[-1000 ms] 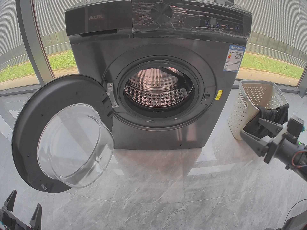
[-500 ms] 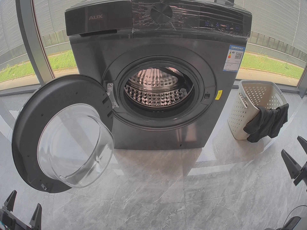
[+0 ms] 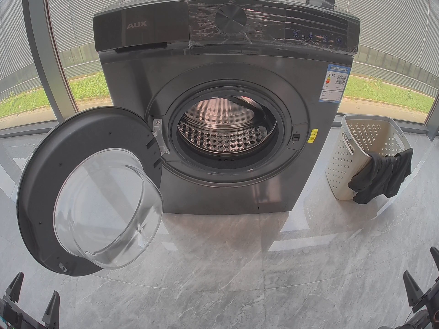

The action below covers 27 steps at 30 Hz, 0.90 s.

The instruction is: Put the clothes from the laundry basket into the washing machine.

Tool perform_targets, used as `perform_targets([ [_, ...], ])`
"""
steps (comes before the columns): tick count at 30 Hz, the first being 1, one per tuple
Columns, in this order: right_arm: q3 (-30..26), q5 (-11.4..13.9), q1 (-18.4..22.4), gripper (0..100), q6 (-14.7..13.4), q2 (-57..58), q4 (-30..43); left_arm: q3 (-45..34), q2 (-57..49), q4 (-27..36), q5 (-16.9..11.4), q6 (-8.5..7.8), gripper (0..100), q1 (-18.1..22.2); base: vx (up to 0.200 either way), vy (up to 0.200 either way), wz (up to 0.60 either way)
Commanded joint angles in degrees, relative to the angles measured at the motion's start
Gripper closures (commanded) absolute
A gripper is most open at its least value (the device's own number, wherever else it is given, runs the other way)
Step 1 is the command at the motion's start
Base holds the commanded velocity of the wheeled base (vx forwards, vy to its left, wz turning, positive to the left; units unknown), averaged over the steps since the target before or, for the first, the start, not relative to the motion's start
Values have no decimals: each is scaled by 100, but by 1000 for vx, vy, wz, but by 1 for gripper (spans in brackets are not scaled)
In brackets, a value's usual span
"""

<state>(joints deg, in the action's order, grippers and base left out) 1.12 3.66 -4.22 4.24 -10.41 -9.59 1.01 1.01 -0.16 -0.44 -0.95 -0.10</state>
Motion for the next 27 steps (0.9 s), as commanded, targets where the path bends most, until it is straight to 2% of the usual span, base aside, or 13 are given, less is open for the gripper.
perform_targets([
  [1, -112, 144, 395, 0, -20, 1041, 538, -84, -92, -2, 0, -2, 0, 1, 0, 0, 0],
  [13, -112, 144, 395, 0, -134, 1041, 538, -84, -92, -2, 0, -2, 0, 1, 0, 0, 0],
  [16, -112, -58, 395, 0, -125, 1041, 564, -84, -92, -2, 0, -2, 0, 1, 0, 0, 0],
  [17, -112, -278, 395, 0, -178, 1041, 661, -84, -92, -2, 0, -2, 0, 1, 0, 0, 0],
  [19, -112, -392, 404, 0, -319, 1041, 792, -84, -92, -2, 0, -2, 0, 1, 0, 0, 0],
  [21, -112, -383, 395, 0, -424, 1041, 942, -84, -92, -2, 0, -2, 0, 1, 0, 0, 0],
  [27, -112, -383, 404, 0, -442, 1041, 933, -84, -92, -2, 0, -19, 0, 1, 0, 0, 0],
])
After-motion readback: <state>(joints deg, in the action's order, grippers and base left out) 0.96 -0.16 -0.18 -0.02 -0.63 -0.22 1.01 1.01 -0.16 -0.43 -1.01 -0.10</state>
